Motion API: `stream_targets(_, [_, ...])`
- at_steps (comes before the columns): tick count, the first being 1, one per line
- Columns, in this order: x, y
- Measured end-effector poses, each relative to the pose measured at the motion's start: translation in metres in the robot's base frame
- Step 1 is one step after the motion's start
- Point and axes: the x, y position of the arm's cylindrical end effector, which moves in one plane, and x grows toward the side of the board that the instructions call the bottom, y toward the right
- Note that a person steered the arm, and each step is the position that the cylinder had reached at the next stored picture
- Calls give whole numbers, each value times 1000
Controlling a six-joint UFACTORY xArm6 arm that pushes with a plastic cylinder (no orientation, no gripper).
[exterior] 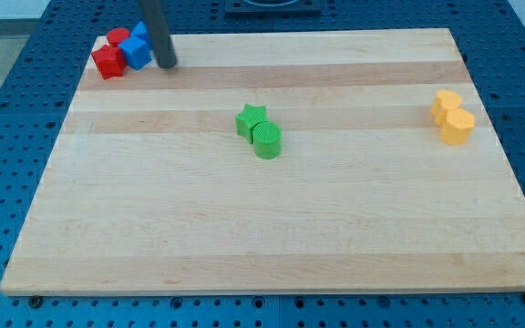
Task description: Move the green star to the top right
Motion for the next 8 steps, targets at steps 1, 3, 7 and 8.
stream_targets(1, [26, 61])
stream_targets(3, [124, 19])
stream_targets(7, [97, 175])
stream_targets(8, [86, 205])
